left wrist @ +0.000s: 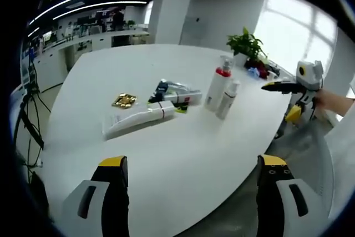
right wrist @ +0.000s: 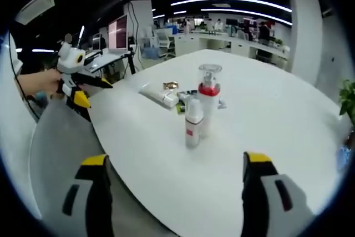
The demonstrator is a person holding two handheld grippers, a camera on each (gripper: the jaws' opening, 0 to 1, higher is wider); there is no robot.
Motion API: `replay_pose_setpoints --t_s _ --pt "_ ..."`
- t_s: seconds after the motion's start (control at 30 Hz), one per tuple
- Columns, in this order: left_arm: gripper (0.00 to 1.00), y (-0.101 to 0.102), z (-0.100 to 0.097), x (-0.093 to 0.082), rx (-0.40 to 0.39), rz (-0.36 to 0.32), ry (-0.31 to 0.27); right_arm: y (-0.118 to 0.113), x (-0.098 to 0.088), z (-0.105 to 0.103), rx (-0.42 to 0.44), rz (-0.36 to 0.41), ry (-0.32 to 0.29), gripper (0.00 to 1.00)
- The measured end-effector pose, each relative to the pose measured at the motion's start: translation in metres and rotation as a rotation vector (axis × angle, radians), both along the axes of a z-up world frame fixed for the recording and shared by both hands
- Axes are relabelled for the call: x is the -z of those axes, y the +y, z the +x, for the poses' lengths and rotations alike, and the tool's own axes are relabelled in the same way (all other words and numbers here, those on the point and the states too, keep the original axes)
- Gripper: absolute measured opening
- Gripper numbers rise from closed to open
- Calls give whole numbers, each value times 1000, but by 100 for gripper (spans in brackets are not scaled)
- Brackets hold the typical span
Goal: Arrange the skincare products in the storage area until every visible bottle or jar stands upright without overlapping.
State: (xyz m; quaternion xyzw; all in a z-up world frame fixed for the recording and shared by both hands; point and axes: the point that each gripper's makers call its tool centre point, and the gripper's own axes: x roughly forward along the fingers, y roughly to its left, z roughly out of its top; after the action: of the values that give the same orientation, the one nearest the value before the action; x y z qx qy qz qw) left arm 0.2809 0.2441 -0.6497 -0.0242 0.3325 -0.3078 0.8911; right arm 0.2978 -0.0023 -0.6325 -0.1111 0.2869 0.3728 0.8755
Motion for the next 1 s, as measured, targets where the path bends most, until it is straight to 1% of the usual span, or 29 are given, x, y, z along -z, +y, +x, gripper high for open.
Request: replay_pose_setpoints --t_s 0.1,0.23,0.4,0.53,0.7,0.83,1.0 --pt "95 3 -2 2 -5 -3 3 3 -6 6 -11 -4 -9 100" --pt "95 8 -4 5 -15 -6 7 9 -16 13 -28 -20 -35 100" --pt "94 12 -4 7 -32 -16 20 20 -25 16 -57 -35 -55 100" --pt "93 12 -4 8 -30 -25 25 33 -38 16 -76 -4 -64 100" --pt "94 11 -2 9 -22 -13 20 53 -52 18 -127 -11 -80 98" --pt "95 12 1 10 -22 -14 14 64 -56 23 -157 -23 -89 98" --pt "95 14 2 10 -24 -19 14 79 -54 31 -196 -41 -86 97"
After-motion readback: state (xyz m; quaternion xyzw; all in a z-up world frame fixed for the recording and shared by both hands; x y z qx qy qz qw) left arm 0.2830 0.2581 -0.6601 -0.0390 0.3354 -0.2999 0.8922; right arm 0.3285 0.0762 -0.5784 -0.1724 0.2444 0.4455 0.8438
